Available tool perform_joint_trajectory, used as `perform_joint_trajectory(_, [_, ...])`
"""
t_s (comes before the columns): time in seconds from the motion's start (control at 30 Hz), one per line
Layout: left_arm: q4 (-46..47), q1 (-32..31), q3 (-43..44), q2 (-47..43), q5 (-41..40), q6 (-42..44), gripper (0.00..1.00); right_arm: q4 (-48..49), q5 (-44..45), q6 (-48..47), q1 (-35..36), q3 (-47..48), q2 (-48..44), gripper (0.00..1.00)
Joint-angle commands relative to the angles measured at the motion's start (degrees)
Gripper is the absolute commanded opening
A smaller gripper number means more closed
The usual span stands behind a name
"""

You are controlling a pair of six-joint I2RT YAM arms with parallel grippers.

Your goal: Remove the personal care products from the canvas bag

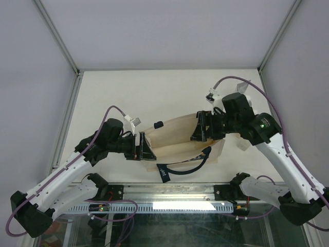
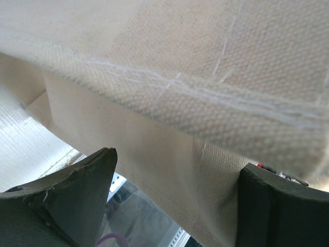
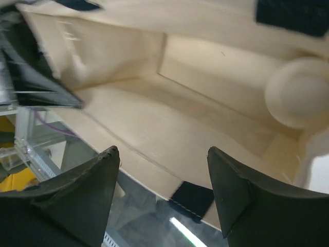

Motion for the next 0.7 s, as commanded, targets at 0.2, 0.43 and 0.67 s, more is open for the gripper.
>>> perform_joint_trajectory(0.2, [0.75,-0.32,-2.36,-3.01,-0.5,-1.72,0.82,-9.77,16.52,16.4,2.26,-9.46,-5.44,0.78])
perform_joint_trajectory(0.43, [0.83,-0.29,-2.52,-2.26,-0.3,-0.9,0.82,-9.04,22.17,19.78,2.34,-16.46,-9.37,0.84])
perform_joint_trajectory(0.67, [0.88,-0.31,-2.9,-1.73,-0.17,-0.44,0.82,-3.02,33.21,17.56,2.67,-20.74,-8.9,0.86])
